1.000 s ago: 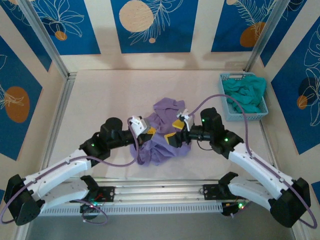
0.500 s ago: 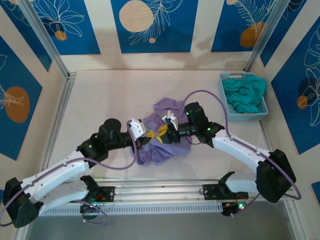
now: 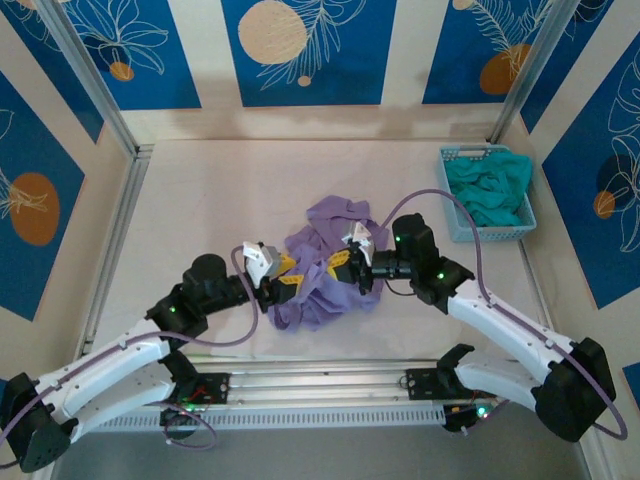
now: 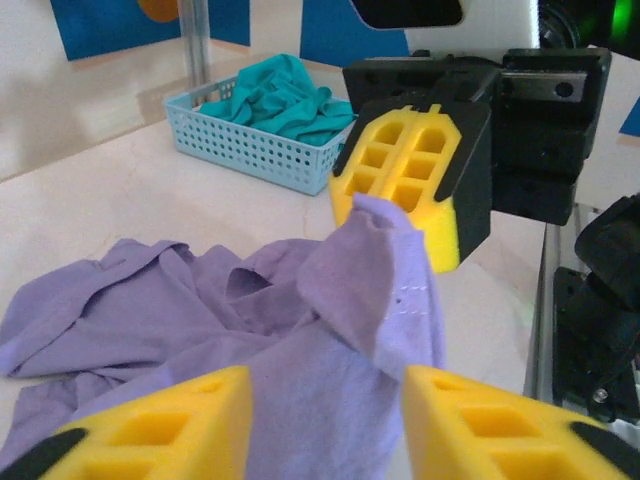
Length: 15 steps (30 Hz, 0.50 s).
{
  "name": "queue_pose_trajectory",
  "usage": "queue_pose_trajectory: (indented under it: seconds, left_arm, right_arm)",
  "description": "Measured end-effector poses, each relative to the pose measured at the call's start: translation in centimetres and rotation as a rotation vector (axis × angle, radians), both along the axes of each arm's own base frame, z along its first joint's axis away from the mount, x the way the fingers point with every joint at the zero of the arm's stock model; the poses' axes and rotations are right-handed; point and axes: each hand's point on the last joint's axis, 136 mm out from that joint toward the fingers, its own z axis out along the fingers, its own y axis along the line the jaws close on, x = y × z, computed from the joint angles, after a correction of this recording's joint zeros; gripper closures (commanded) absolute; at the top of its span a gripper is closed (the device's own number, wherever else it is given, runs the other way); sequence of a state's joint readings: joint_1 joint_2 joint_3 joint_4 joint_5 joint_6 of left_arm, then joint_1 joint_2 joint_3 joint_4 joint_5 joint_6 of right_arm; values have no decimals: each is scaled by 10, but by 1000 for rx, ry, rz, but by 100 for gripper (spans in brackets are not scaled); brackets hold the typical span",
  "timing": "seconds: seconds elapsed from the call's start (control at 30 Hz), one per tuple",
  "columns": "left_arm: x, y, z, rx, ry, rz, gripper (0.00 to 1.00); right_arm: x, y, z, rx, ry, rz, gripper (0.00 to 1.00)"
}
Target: Fold the inside-out t-shirt
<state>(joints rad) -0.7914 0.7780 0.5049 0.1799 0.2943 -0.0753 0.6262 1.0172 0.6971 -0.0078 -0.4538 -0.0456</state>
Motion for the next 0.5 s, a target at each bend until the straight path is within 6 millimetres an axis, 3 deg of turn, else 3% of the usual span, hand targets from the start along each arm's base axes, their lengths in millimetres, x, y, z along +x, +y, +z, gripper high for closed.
queue_pose_trajectory:
  seconds: [0.13,0.33,0.4,0.5]
  left_arm:
    - [-1,-4,4,-55,53,-24,34]
    - [-4,-21,-3,-66,139,-97,30]
    - [-2,-26,-1,-65,147,-109,31]
    - [3,-32,7,-72,143,-116,42]
  right_arm:
    - [1,-1,1,1,-7,-10,100]
    - [4,-2,0,-4,0,-25,100]
    - [5,-1,-2,-10,4,-31,100]
    - [6,-1,-4,-13,6,-32,100]
